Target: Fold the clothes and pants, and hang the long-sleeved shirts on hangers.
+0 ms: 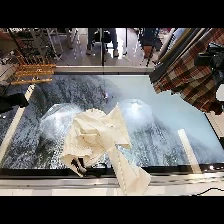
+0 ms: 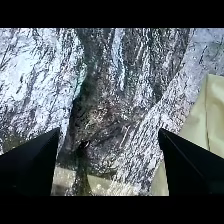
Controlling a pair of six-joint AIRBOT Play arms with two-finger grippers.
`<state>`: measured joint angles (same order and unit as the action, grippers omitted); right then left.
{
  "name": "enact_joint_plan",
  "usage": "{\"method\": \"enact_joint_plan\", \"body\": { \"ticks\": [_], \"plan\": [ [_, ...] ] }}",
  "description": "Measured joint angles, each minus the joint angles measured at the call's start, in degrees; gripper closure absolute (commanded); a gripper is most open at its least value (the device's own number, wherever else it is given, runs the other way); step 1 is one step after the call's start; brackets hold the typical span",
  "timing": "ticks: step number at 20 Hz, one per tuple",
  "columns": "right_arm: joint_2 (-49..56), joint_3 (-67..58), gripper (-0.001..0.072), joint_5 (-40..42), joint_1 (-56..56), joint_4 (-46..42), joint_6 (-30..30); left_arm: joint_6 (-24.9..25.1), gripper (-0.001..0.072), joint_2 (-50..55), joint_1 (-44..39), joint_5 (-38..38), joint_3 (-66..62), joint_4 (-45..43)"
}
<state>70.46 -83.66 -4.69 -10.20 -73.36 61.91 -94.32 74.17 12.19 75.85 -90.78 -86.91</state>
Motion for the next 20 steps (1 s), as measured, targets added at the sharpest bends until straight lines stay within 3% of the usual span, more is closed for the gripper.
{"method": "enact_joint_plan", "body": {
  "ticks": [13,20],
  "plan": [
    [0.0,0.0,0.0596,0.0,0.0,0.02,0.0,0.0,0.0007,0.07,0.0,-0.39,0.0,0.0],
    [-0.66,0.0,0.0605,-1.73,0.31,2.29,0.13,-0.04,0.0008,0.74,-0.04,-7.54,0.0,0.24]
  ]
}}
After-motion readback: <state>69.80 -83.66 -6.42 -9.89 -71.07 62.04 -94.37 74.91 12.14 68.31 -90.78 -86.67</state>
